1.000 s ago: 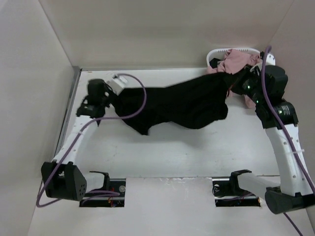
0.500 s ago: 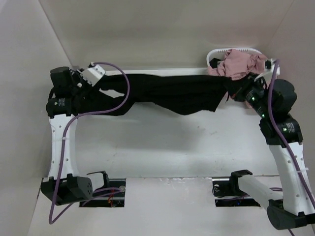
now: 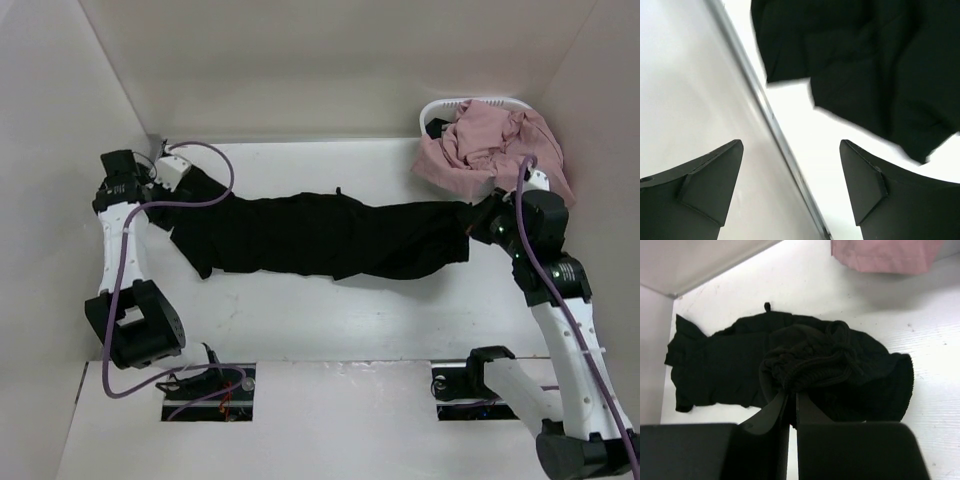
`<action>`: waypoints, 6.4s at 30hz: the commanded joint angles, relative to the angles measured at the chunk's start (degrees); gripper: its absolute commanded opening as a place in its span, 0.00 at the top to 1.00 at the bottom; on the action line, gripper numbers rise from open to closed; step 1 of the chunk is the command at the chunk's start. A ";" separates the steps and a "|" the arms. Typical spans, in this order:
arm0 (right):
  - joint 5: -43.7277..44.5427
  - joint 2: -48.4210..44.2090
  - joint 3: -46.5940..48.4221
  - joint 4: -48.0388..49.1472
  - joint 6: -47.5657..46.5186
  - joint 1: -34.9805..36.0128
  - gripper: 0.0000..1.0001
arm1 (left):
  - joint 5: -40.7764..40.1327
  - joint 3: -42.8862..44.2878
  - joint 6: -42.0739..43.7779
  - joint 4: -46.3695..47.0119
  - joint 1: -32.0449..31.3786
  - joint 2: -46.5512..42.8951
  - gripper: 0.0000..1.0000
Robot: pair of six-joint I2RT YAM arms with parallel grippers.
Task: Fold and stack the trousers
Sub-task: Flatten the trousers out
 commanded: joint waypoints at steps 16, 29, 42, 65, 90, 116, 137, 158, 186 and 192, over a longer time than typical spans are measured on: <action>2.50 -5.64 -13.71 8.42 2.89 -1.96 0.93 | -0.25 -1.67 -27.50 -7.21 -0.20 15.83 0.32; 4.70 -2.74 -8.35 7.89 3.59 -2.14 0.92 | -5.50 -16.69 -21.62 -0.22 -6.96 14.42 0.35; -3.72 5.68 2.08 10.44 -0.79 -7.84 0.95 | -11.04 1.28 -11.37 6.57 3.91 9.07 1.00; -12.69 -19.87 -11.88 -2.40 2.54 -21.47 0.96 | -12.55 -13.72 17.58 7.62 17.38 -10.00 0.98; -20.86 -3.25 38.42 18.78 1.66 -14.19 0.97 | -5.43 27.95 -5.09 30.29 20.62 -8.68 0.97; 5.40 32.51 34.91 5.19 -4.04 4.00 0.00 | -14.49 61.38 -12.48 0.85 -9.87 41.70 0.29; 18.77 29.66 -13.19 25.46 11.85 4.72 0.01 | -2.87 -22.68 -14.66 10.33 -51.26 -0.52 0.26; 15.32 24.02 -15.27 23.81 16.33 10.85 1.00 | -9.29 -22.42 -14.79 13.89 -32.14 -9.97 1.00; 34.33 2.10 -11.50 1.13 18.09 26.87 0.98 | -3.07 19.27 -13.97 7.80 -23.95 8.84 0.26; 30.91 -3.08 -19.67 1.21 22.83 25.03 0.40 | -8.66 -4.18 -1.86 2.09 -13.48 -5.77 0.24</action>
